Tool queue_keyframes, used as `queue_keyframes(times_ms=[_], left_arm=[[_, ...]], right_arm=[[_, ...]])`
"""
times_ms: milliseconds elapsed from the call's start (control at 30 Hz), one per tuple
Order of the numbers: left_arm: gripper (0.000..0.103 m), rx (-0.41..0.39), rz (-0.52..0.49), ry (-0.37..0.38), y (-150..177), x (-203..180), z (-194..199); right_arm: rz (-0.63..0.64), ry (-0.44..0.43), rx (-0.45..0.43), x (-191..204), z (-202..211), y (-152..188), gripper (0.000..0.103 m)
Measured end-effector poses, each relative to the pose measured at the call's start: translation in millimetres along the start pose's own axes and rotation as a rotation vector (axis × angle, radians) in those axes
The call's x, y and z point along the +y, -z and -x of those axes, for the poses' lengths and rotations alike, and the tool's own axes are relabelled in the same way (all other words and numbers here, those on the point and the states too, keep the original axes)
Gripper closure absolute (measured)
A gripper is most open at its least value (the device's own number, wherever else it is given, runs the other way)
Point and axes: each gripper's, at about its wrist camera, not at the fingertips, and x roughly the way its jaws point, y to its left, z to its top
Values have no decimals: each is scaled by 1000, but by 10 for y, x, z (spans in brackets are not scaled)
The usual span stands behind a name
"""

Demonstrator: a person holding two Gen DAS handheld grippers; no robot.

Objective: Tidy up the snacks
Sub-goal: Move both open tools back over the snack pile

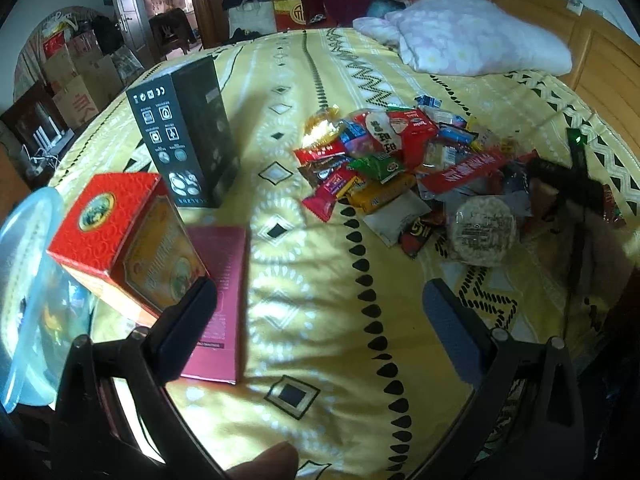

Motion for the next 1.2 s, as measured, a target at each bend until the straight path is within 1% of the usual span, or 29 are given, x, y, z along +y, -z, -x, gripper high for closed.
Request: queue_keyframes(times_ms=[67,100,133,167,200,267,333,400,467,533,567,633,667,733,767,800,867,900,967,1000,1100,1167,1200], left_arm=[[0,1,8,3,32,11,33],[0,0,9,0,43,26,50],[0,0,10,-6,68,43,73],[0,2,12,-11,86,61,83],[0,5,17,-17,112,89,91],[0,10,26,-25,162,143,103],[0,18,33,-32,216,178,104],[0,25,44,-24,268,217,105],[0,35,50,-7,339,222,100],[0,37,48,9,392,205,106],[0,39,47,20,426,187,104],[0,47,51,30,473,185,93],[0,56,56,37,506,185,73],[0,68,63,42,550,190,44],[0,73,66,45,568,195,37],[0,80,71,51,585,201,23],[0,91,78,63,606,208,4],[0,95,81,67,611,204,0],[0,98,84,78,615,196,7],[0,98,83,85,616,183,14],[0,105,91,116,629,161,1],[1,115,106,149,641,137,-35],[2,120,101,169,647,107,-62]], right_arm=[[36,-15,9,321,-98,270,17],[36,-39,13,433,-136,358,17],[29,-83,28,570,-194,453,17],[30,-107,54,730,-265,527,16],[49,-112,69,909,-320,610,16],[128,-115,99,1265,-424,738,14],[201,-100,112,1507,-424,759,14],[234,-120,82,1643,-261,741,15],[317,-105,24,1810,61,729,15],[395,-108,-13,1930,343,764,15],[442,-112,-24,1952,496,818,13],[498,-103,-18,1942,673,997,12],[517,-90,0,1897,748,1138,12],[512,-57,8,1686,902,1382,12],[498,-53,18,1614,929,1499,12],[468,-74,46,1495,977,1615,12],[439,-110,95,1455,933,1843,12],[461,-116,107,1421,929,1900,12],[532,-119,133,1486,844,2036,14],[566,-127,138,1539,789,2079,16],[644,-89,121,1659,588,2122,20],[658,-58,149,1663,402,2090,35],[650,-38,149,1639,361,2081,40]])
